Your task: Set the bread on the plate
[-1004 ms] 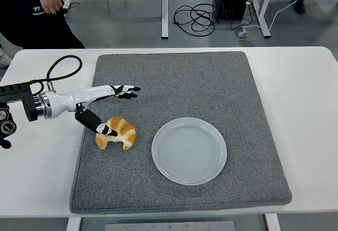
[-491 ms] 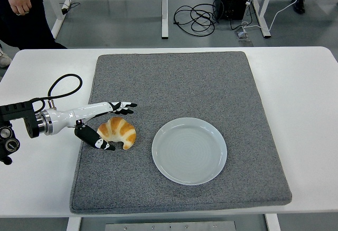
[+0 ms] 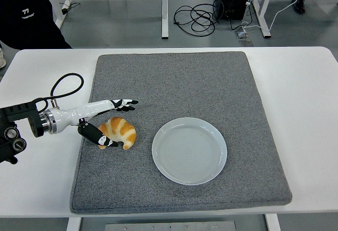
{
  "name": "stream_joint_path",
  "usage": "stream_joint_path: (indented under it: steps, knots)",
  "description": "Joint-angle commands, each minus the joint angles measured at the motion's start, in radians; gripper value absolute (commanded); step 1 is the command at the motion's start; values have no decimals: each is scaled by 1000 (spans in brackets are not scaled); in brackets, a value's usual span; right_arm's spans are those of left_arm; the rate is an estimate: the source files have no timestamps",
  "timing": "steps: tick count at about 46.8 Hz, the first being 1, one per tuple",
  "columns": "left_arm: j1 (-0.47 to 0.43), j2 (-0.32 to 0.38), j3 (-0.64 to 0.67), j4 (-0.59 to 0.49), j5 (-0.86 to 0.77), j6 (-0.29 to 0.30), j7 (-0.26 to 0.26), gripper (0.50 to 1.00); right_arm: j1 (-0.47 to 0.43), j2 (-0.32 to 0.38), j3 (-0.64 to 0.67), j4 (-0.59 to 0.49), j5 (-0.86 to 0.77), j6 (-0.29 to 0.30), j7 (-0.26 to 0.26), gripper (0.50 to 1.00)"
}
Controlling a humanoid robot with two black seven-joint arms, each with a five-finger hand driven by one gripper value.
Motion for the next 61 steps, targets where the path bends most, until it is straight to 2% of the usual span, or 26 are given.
stream_joint_path:
  steps: [1, 15, 22, 26, 32, 37, 38, 45, 61]
  knots:
    - [7, -3, 0, 6, 1, 5, -2, 928, 0, 0, 0, 0, 0, 0, 0, 1000]
    - [19, -40, 2, 63, 40, 26, -47, 922, 0, 0, 0, 0, 0, 0, 0, 1000]
    - [25, -50, 0, 77, 41, 26, -62, 898, 2, 0, 0, -2, 0, 0, 0, 1000]
    - [27, -50, 0, 78, 41, 28, -64, 827, 0, 0, 0, -2, 0, -2, 0, 1000]
    - [25, -49, 2, 78, 47, 28, -74, 666, 2, 0, 2, -2, 0, -2, 0, 1000]
    - [18, -49, 12, 78, 80, 28, -85, 507, 2, 0, 2, -2, 0, -2, 0, 1000]
    - [14, -49, 12, 78, 83, 29, -85, 500, 2, 0, 2, -2, 0, -2, 0, 1000]
    - [-19, -43, 11, 77, 78, 52, -85, 500, 2, 0, 2, -2, 0, -2, 0, 1000]
    - [-102, -6, -2, 77, 43, 51, -87, 500, 2, 0, 2, -2, 0, -2, 0, 1000]
